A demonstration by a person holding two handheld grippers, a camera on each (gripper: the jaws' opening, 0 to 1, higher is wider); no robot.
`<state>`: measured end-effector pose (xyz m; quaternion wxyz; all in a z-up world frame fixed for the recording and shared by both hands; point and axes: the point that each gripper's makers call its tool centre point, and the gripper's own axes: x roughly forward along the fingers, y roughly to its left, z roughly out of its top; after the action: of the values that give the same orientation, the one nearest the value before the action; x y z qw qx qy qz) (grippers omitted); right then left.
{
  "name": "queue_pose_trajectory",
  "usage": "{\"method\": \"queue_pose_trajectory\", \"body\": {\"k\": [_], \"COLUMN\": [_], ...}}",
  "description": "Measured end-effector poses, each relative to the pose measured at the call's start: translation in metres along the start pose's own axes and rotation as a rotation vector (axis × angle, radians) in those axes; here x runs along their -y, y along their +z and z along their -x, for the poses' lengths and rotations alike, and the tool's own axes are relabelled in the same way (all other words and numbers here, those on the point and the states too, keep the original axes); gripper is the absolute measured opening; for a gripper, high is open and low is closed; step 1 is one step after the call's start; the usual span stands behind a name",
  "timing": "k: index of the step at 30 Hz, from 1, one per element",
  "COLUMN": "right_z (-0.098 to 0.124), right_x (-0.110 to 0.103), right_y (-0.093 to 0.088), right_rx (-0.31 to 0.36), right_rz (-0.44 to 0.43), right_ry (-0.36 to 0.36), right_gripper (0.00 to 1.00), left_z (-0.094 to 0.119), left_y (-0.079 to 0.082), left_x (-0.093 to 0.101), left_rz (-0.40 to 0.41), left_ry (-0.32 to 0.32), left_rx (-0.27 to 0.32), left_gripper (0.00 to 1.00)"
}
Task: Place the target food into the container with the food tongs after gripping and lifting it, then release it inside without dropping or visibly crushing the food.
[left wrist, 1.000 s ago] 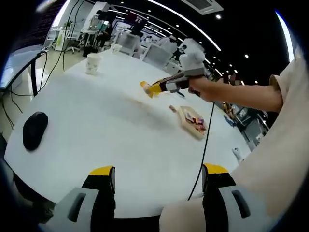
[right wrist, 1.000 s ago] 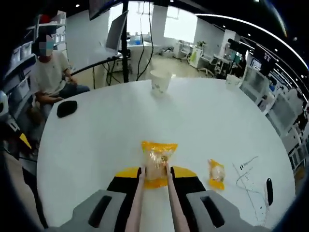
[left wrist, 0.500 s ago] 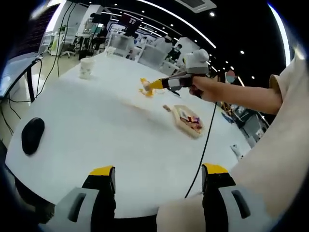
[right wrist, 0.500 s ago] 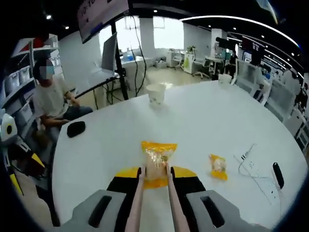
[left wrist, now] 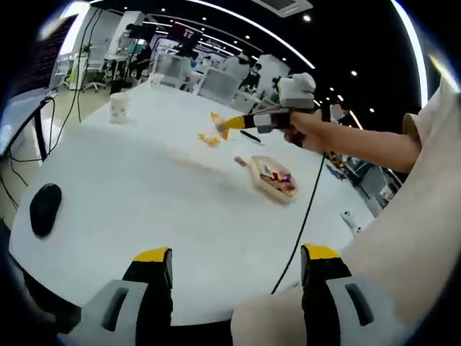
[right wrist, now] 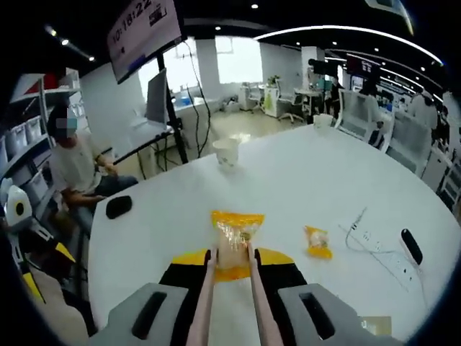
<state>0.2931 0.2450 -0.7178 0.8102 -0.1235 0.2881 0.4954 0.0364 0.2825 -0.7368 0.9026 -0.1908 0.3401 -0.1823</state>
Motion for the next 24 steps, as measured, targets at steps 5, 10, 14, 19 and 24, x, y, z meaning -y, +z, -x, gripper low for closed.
{"method": "queue_pose_trajectory", "body": {"k": [5,10,14,19,24], "right_z": [0.01,0.019,0.028,0.039,0.049], "right_x": [0.003,0.008,0.011,0.017,0.025], "right_y": [0.001,0.002,0.004,0.01,0.014], "right_rx": [0.014,0.028,0.045,0.072,0.098], "right_rz": [-0.017,-0.031,-0.039,-0.043,-0.061], "right_ry": [-0.014,-0.028,-0.04,-0.056,-0.075], "right_gripper": [0.23,0.23,0.23,0.23,0.24], "left_z": [-0.001,-0.003,-0.003,-0.004,-0.007], "left_y": [-0.004,-0.006,-0.007,-0.006,-0.002], "left_x": [0.006,0.011,0.013,0.014,0.017], "left_rz": [-0.005,-0.009,-0.018,-0.026,-0.04], "left_ry": [-0.01,-0.02,-0.028,-0.032,-0.042], "left_rx": [-0.005,-0.011,-0.017,-0.017,-0.016], "left_gripper": [0.72,0.72,0.72,0.72,0.72]}}
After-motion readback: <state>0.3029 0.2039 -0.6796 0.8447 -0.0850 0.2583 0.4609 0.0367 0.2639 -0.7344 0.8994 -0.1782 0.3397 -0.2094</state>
